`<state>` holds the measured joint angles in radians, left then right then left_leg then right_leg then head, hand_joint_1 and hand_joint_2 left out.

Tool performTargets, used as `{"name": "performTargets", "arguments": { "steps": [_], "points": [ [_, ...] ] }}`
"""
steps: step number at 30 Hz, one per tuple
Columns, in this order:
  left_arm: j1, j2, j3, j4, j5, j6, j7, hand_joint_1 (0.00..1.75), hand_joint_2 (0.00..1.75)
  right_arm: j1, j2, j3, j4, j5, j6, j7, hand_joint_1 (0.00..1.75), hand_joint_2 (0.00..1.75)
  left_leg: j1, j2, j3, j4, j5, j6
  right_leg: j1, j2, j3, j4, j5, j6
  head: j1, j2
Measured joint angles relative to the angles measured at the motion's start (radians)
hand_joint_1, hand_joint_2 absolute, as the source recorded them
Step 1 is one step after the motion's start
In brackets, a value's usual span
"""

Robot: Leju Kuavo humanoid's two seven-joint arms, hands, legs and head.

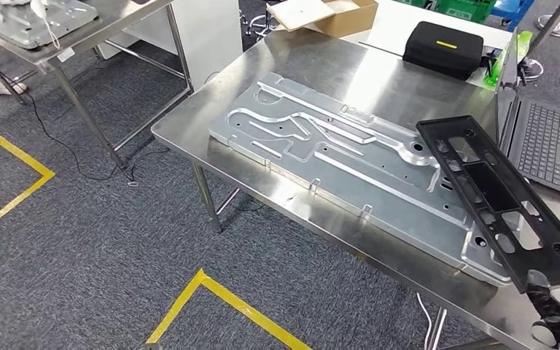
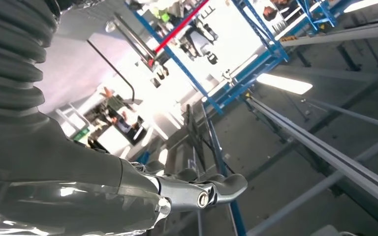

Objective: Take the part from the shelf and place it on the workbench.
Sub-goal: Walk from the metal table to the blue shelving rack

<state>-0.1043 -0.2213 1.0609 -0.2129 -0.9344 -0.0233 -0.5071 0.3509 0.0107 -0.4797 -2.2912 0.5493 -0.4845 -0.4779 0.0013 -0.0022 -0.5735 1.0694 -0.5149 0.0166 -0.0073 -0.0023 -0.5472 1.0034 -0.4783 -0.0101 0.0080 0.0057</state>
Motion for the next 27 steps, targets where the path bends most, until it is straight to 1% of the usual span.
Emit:
{"name": "performTargets", "arguments": {
  "steps": [1, 2, 3, 4, 5, 6, 7, 8, 9, 10, 11, 13, 14, 15, 16, 17, 18, 19, 20, 21, 22, 23, 24, 25, 26, 27],
  "points": [
    [0.0, 0.0, 0.0, 0.0, -0.001, 0.0, 0.002, 0.0, 0.0, -0.008, -0.008, 0.001, 0.007, 0.006, 0.001, 0.01, 0.0, 0.0, 0.001, 0.0, -0.024, 0.051, -0.03, -0.003, 0.0, -0.004, 0.001, -0.002, 0.001, -0.003, 0.0, 0.0],
    [0.001, 0.0, 0.0, 0.0, -0.003, 0.0, 0.006, 0.0, 0.0, -0.017, -0.018, 0.002, 0.017, 0.012, 0.005, 0.024, 0.0, 0.0, 0.001, 0.0, -0.054, 0.115, -0.061, -0.005, 0.0, -0.008, 0.001, -0.003, 0.001, -0.006, 0.0, 0.0],
    [0.002, 0.0, 0.0, 0.0, -0.005, 0.0, 0.01, 0.0, 0.0, -0.026, -0.03, 0.003, 0.029, 0.018, 0.01, 0.039, 0.0, 0.0, 0.002, 0.0, -0.084, 0.176, -0.084, -0.007, 0.001, -0.013, 0.0, -0.002, 0.0, -0.007, 0.0, 0.0],
    [0.004, 0.0, 0.0, 0.0, -0.007, 0.0, 0.013, 0.0, 0.0, -0.035, -0.041, 0.003, 0.041, 0.022, 0.016, 0.053, 0.0, 0.0, 0.003, 0.0, -0.103, 0.214, -0.091, -0.008, 0.001, -0.017, 0.001, -0.001, -0.001, -0.008, 0.0, 0.0],
    [0.006, 0.0, 0.0, 0.0, -0.009, 0.0, 0.015, 0.0, 0.0, -0.045, -0.052, 0.003, 0.052, 0.024, 0.02, 0.063, 0.0, 0.0, 0.003, 0.001, -0.107, 0.218, -0.079, -0.01, 0.001, -0.022, 0.001, 0.0, -0.002, -0.008, 0.0, 0.0],
    [0.007, 0.0, 0.0, 0.0, -0.009, 0.0, 0.017, 0.0, 0.0, -0.054, -0.063, 0.004, 0.063, 0.025, 0.022, 0.071, 0.0, 0.0, 0.004, 0.003, -0.091, 0.184, -0.051, -0.01, 0.001, -0.027, 0.002, 0.002, -0.004, -0.006, 0.0, 0.0],
    [0.008, 0.0, 0.0, 0.0, -0.01, 0.0, 0.018, 0.0, 0.0, -0.063, -0.073, 0.004, 0.072, 0.026, 0.022, 0.075, 0.0, 0.0, 0.005, 0.012, -0.061, 0.12, -0.014, -0.009, 0.001, -0.033, 0.003, 0.005, -0.007, -0.004, 0.0, 0.0],
    [0.007, 0.001, 0.0, 0.0, -0.01, 0.0, 0.019, 0.0, 0.0, -0.069, -0.081, 0.004, 0.08, 0.026, 0.022, 0.078, 0.0, 0.0, 0.003, 0.03, -0.031, 0.055, 0.011, -0.006, 0.002, -0.04, 0.003, 0.01, -0.011, 0.001, 0.0, 0.0],
    [0.005, 0.001, 0.0, 0.0, -0.011, 0.0, 0.019, 0.0, 0.0, -0.074, -0.089, 0.004, 0.087, 0.026, 0.022, 0.081, 0.0, 0.0, 0.001, 0.043, -0.007, 0.004, 0.028, -0.001, 0.005, -0.047, 0.003, 0.014, -0.015, 0.006, 0.0, 0.0],
    [0.004, 0.001, 0.0, 0.0, -0.012, 0.0, 0.02, 0.0, 0.0, -0.077, -0.096, 0.004, 0.092, 0.027, 0.021, 0.085, 0.0, 0.0, -0.002, 0.051, 0.006, -0.026, 0.034, 0.005, 0.006, -0.054, 0.003, 0.018, -0.018, 0.011, 0.0, 0.0],
    [0.003, 0.001, 0.0, 0.0, -0.014, -0.001, 0.022, 0.0, 0.0, -0.081, -0.102, 0.004, 0.096, 0.028, 0.02, 0.091, 0.0, 0.0, -0.005, 0.051, 0.005, -0.034, 0.031, 0.012, 0.008, -0.062, 0.002, 0.02, -0.02, 0.016, 0.0, 0.0],
    [0.005, 0.001, 0.0, 0.0, -0.019, -0.003, 0.026, 0.0, 0.0, -0.096, -0.116, 0.004, 0.114, 0.031, 0.019, 0.111, 0.0, 0.0, -0.005, 0.031, 0.003, -0.039, 0.037, 0.023, 0.006, -0.072, 0.004, 0.021, -0.023, 0.026, 0.0, 0.0],
    [0.005, 0.001, 0.0, 0.0, -0.022, -0.004, 0.028, 0.0, 0.0, -0.105, -0.125, 0.004, 0.127, 0.032, 0.019, 0.123, 0.0, 0.0, -0.004, 0.023, 0.004, -0.044, 0.041, 0.029, 0.004, -0.066, 0.002, 0.03, -0.032, 0.031, 0.0, 0.0],
    [0.004, 0.001, 0.0, 0.0, -0.024, -0.004, 0.03, 0.0, 0.0, -0.114, -0.136, 0.005, 0.143, 0.034, 0.019, 0.133, 0.0, 0.0, -0.002, 0.016, 0.006, -0.048, 0.045, 0.035, 0.001, -0.053, -0.008, 0.055, -0.05, 0.036, 0.0, 0.0],
    [0.002, 0.0, -0.001, 0.0, -0.026, -0.006, 0.031, 0.0, 0.0, -0.122, -0.146, 0.005, 0.158, 0.037, 0.019, 0.141, 0.0, 0.0, 0.0, 0.008, 0.007, -0.051, 0.048, 0.04, -0.001, -0.036, -0.027, 0.098, -0.077, 0.041, 0.001, 0.0],
    [0.0, 0.0, -0.001, 0.0, -0.029, -0.008, 0.033, 0.0, 0.0, -0.129, -0.155, 0.005, 0.175, 0.042, 0.019, 0.149, 0.0, 0.0, 0.0, 0.0, 0.005, -0.051, 0.049, 0.042, -0.003, -0.02, -0.055, 0.158, -0.108, 0.044, 0.001, 0.0],
    [-0.002, 0.0, -0.002, 0.0, -0.031, -0.01, 0.034, 0.0, 0.0, -0.137, -0.162, 0.005, 0.192, 0.046, 0.02, 0.157, 0.0, 0.0, -0.001, -0.009, 0.004, -0.051, 0.05, 0.044, -0.004, -0.012, -0.086, 0.221, -0.134, 0.047, 0.001, 0.0],
    [-0.003, 0.0, -0.002, 0.0, -0.034, -0.012, 0.036, 0.0, 0.0, -0.148, -0.17, 0.005, 0.212, 0.051, 0.021, 0.165, 0.0, 0.0, -0.001, -0.019, 0.004, -0.051, 0.051, 0.044, -0.006, -0.008, -0.111, 0.268, -0.145, 0.048, 0.0, 0.0],
    [-0.003, 0.0, -0.003, 0.0, -0.037, -0.014, 0.038, 0.0, 0.0, -0.159, -0.177, 0.006, 0.232, 0.055, 0.022, 0.172, 0.0, 0.0, -0.002, -0.03, 0.004, -0.05, 0.051, 0.044, -0.006, -0.005, -0.122, 0.283, -0.137, 0.048, 0.0, 0.0],
    [-0.004, 0.0, -0.004, 0.0, -0.039, -0.015, 0.04, 0.0, 0.0, -0.169, -0.184, 0.006, 0.251, 0.058, 0.023, 0.178, 0.0, 0.0, -0.002, -0.041, 0.006, -0.05, 0.051, 0.044, -0.006, -0.002, -0.115, 0.262, -0.111, 0.047, 0.0, 0.0],
    [-0.004, 0.0, -0.004, 0.0, -0.04, -0.015, 0.042, 0.0, 0.0, -0.179, -0.192, 0.007, 0.268, 0.061, 0.023, 0.183, 0.0, 0.0, -0.002, -0.053, 0.008, -0.05, 0.051, 0.044, -0.006, 0.007, -0.091, 0.208, -0.072, 0.044, 0.0, 0.0],
    [-0.005, 0.0, -0.005, 0.0, -0.041, -0.016, 0.043, 0.0, 0.0, -0.188, -0.199, 0.009, 0.282, 0.063, 0.024, 0.185, 0.0, 0.0, -0.001, -0.064, 0.01, -0.05, 0.051, 0.043, -0.007, 0.026, -0.063, 0.142, -0.037, 0.04, 0.001, 0.0],
    [-0.008, -0.001, -0.006, 0.0, -0.041, -0.016, 0.044, 0.0, 0.0, -0.195, -0.204, 0.01, 0.294, 0.064, 0.024, 0.186, 0.0, 0.0, -0.002, -0.075, 0.009, -0.048, 0.052, 0.04, -0.007, 0.046, -0.037, 0.082, -0.013, 0.036, 0.001, 0.0],
    [-0.01, -0.001, -0.007, 0.0, -0.041, -0.016, 0.045, 0.0, 0.0, -0.201, -0.209, 0.012, 0.304, 0.066, 0.024, 0.187, 0.0, 0.0, -0.001, -0.086, 0.005, -0.047, 0.053, 0.036, -0.007, 0.061, -0.02, 0.042, -0.002, 0.033, 0.0, 0.0],
    [-0.011, -0.002, -0.007, 0.0, -0.042, -0.016, 0.046, 0.0, 0.0, -0.206, -0.212, 0.013, 0.312, 0.07, 0.024, 0.188, 0.0, 0.0, -0.001, -0.096, 0.001, -0.047, 0.055, 0.03, -0.005, 0.068, -0.014, 0.023, -0.002, 0.03, 0.0, 0.0],
    [-0.011, -0.002, -0.008, 0.0, -0.042, -0.016, 0.047, 0.0, 0.0, -0.211, -0.215, 0.016, 0.318, 0.076, 0.024, 0.191, 0.0, 0.0, 0.0, -0.108, -0.004, -0.047, 0.058, 0.023, -0.003, 0.062, -0.012, 0.017, -0.004, 0.027, 0.0, 0.0]
  ]
}}
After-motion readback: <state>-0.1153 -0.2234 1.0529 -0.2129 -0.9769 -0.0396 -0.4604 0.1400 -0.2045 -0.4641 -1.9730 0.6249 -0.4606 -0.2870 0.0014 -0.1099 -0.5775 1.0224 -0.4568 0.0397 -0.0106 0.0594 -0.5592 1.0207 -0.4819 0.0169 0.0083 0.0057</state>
